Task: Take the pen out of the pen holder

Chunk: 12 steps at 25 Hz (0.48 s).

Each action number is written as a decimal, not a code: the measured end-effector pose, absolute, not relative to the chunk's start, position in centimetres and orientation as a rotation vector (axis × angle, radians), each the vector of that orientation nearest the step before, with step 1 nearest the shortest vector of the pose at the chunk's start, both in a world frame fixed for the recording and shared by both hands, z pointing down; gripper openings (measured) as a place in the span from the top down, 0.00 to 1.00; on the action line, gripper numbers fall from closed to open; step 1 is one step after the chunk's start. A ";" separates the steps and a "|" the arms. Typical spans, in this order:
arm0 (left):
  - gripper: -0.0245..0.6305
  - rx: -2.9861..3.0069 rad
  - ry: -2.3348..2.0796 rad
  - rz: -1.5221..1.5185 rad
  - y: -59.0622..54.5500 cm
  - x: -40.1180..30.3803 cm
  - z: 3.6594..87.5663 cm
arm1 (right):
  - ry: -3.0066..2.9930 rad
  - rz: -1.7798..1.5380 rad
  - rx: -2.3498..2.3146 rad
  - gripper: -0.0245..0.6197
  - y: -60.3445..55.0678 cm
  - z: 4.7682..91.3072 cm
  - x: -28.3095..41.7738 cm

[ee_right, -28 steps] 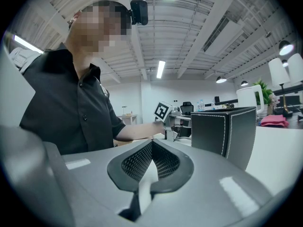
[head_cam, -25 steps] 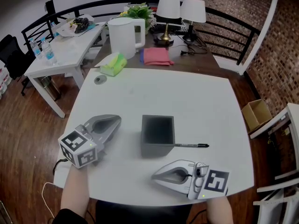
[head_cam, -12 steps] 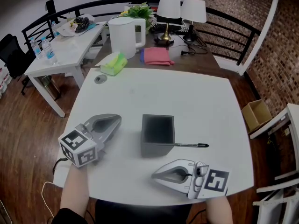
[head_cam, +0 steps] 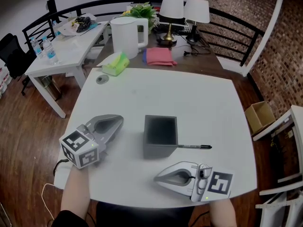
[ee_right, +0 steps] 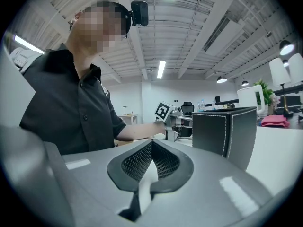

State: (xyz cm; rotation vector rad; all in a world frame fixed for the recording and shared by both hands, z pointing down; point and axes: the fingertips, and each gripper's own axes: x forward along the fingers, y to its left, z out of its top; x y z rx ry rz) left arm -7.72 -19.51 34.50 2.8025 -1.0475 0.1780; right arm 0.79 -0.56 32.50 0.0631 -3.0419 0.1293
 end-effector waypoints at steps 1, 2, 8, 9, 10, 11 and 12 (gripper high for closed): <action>0.96 2.800 -1.048 0.178 -19.5 -7.7 34.5 | -3.039 0.130 0.063 0.94 -0.5 32.5 0.8; 0.96 2.798 -1.049 0.178 -19.5 -7.7 34.4 | -3.038 0.128 0.061 0.94 -0.5 32.5 0.8; 0.96 2.802 -1.047 0.178 -19.5 -7.8 34.5 | -3.039 0.135 0.065 0.94 -0.6 32.5 0.8; 0.96 2.800 -1.047 0.178 -19.5 -7.8 34.4 | -3.038 0.135 0.065 0.94 -0.5 32.5 0.8; 0.96 2.799 -1.048 0.178 -19.5 -7.8 34.4 | -3.038 0.135 0.064 0.94 -0.5 32.5 0.8; 0.96 2.798 -1.049 0.178 -19.5 -7.8 34.4 | -3.038 0.135 0.064 0.94 -0.6 32.4 0.8; 0.96 2.798 -1.049 0.178 -19.5 -7.7 34.4 | -3.038 0.136 0.063 0.94 -0.6 32.4 0.8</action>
